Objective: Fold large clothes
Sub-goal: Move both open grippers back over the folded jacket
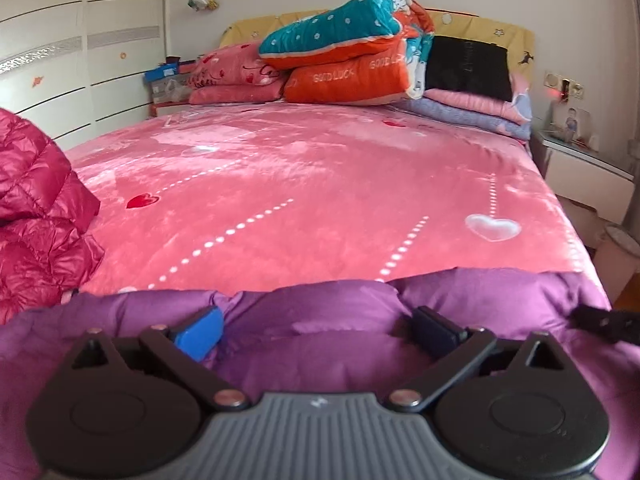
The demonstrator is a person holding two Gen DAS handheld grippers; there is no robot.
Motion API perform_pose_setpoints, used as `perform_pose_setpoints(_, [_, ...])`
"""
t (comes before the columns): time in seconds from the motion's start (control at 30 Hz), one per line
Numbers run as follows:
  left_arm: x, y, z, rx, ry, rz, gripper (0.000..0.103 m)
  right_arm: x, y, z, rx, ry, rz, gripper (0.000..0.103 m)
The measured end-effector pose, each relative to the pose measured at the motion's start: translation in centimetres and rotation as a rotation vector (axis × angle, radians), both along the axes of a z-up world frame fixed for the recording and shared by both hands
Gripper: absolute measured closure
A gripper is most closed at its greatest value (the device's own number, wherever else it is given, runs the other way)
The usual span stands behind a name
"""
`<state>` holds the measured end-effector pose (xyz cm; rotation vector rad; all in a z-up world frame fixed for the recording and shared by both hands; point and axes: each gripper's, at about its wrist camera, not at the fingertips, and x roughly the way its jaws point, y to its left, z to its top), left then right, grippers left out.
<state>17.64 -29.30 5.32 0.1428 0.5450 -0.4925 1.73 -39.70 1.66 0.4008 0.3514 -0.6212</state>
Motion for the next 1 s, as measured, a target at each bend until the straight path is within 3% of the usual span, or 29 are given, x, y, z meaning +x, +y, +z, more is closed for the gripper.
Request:
perform_pose_setpoints(0.37, [-0.1, 0.0, -2.6, -0.047, -0.022, 0.003, 0.0, -0.4, -1.5, -1.7, 0.102, -0.056, 0.029, 0.0])
perform_pose_setpoints(0.5, [-0.3, 0.0, -2.7, -0.048, -0.034, 0.004, 0.0, -0.5, -1.2, -1.8, 0.095, -0.053, 0.026, 0.0])
perform_pose_setpoints(0.67, [-0.7, 0.6, -0.8, -0.041, 0.003, 0.003, 0.001, -1.1, -1.3, -1.5, 0.117, -0.07, 0.033, 0.0])
perform_pose_setpoints(0.83, [-2.7, 5.3, 3.0, -0.145, 0.008, 0.057, 0.001, -4.1, -0.8, 0.3, 0.148, -0.165, 0.019, 0.0])
perform_pose_setpoints(1.0, [-4.7, 10.5, 4.2, -0.076, 0.015, 0.162, 0.001, -5.8, 3.0, 3.1, 0.042, -0.207, 0.079, 0.0])
